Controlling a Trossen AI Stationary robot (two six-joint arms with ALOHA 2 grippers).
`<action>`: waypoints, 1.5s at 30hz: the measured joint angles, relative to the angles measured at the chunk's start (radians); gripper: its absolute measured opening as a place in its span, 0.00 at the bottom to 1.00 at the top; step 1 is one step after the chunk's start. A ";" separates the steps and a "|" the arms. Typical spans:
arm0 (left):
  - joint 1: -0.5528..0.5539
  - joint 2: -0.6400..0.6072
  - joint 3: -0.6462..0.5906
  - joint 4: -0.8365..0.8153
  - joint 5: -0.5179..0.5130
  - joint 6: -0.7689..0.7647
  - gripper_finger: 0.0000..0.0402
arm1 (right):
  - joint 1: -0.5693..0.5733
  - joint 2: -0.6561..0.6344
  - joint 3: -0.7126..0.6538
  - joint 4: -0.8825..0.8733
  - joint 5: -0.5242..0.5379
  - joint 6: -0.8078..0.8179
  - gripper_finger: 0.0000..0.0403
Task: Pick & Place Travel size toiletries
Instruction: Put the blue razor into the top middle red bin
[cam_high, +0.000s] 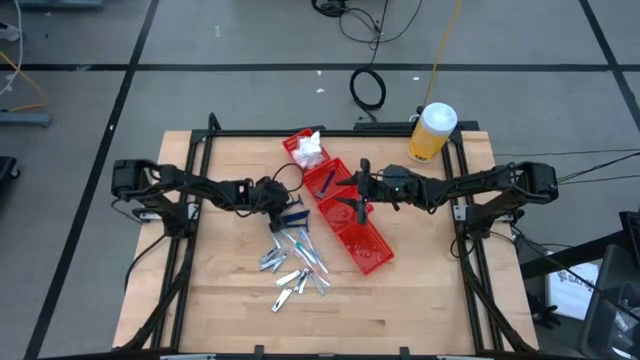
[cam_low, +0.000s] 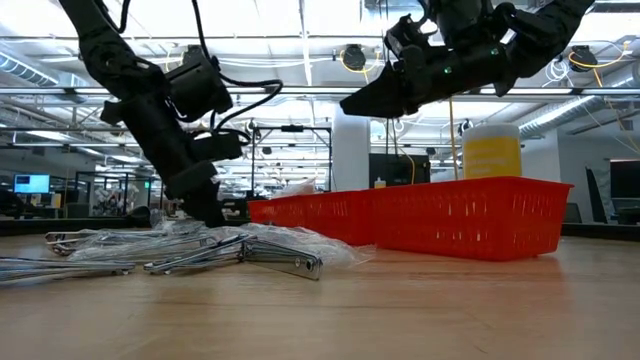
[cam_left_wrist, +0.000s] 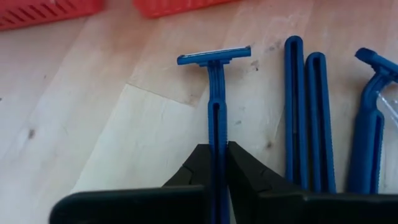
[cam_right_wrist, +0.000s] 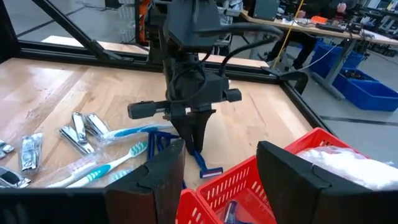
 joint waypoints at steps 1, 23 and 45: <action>-0.006 -0.014 0.001 0.001 -0.014 0.005 0.02 | 0.000 0.000 0.000 -0.003 0.000 0.006 0.46; -0.049 -0.264 0.037 0.494 -0.085 0.172 0.02 | 0.000 0.000 0.000 0.034 0.004 0.008 0.46; 0.069 0.167 0.319 0.436 -0.082 -0.003 0.29 | 0.000 -0.149 0.000 -0.108 0.004 0.016 0.46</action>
